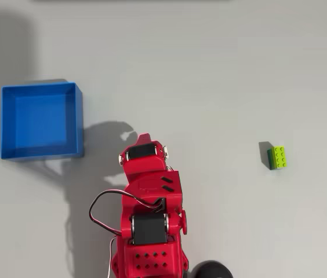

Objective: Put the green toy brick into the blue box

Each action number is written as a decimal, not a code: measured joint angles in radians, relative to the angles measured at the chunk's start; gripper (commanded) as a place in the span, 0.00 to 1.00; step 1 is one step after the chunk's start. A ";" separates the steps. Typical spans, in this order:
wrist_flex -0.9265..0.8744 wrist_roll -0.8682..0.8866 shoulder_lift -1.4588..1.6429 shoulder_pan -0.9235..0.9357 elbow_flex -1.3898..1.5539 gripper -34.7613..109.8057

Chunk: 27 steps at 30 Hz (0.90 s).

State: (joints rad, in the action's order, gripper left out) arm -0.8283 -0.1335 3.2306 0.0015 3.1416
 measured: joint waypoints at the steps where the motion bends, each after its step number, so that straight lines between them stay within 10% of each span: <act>1: 0.003 0.000 -0.005 0.000 0.000 0.24; 27: 0.005 0.155 -0.342 0.031 -0.321 0.24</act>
State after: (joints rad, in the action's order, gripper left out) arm -0.8237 0.0215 2.8885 0.0322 2.8210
